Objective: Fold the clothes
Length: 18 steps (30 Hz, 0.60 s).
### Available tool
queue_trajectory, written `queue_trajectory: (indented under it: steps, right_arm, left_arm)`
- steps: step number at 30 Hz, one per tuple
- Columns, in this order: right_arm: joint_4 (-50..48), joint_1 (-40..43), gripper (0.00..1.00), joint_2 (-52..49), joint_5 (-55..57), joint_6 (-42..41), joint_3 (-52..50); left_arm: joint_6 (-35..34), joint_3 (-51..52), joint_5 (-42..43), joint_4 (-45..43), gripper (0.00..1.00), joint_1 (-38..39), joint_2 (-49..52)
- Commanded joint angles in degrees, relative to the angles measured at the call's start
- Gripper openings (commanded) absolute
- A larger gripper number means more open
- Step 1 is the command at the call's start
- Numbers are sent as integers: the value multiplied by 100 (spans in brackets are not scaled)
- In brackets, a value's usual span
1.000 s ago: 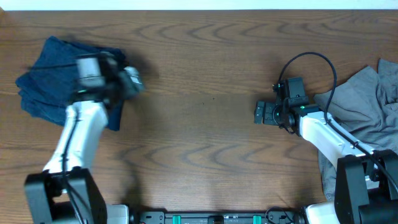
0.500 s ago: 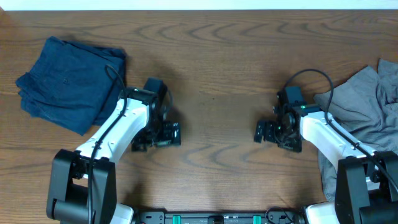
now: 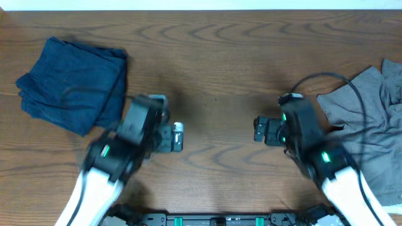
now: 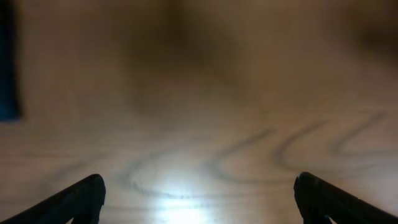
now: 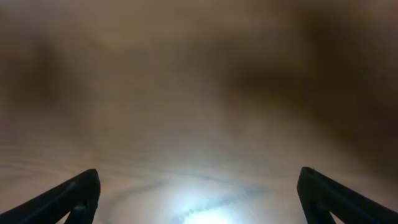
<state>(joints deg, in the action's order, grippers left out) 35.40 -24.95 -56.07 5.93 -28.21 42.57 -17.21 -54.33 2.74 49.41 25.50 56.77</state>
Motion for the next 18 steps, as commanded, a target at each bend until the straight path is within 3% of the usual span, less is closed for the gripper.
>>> queue_trajectory:
  steps: [1,7,18]
  right_arm:
    - [-81,-385,99,863,1471,-476,-227]
    - [103,-433,99,1681,1521,-474,-238]
    - [195,-433,99,1744,1521,-474,-240]
  left_arm:
    - [-212,243,-1119,-103,98,195,-782]
    - [-212,251,-1244,-232,98,197,-1550]
    - [-212,251,-1246,-212,98,197,-1639]
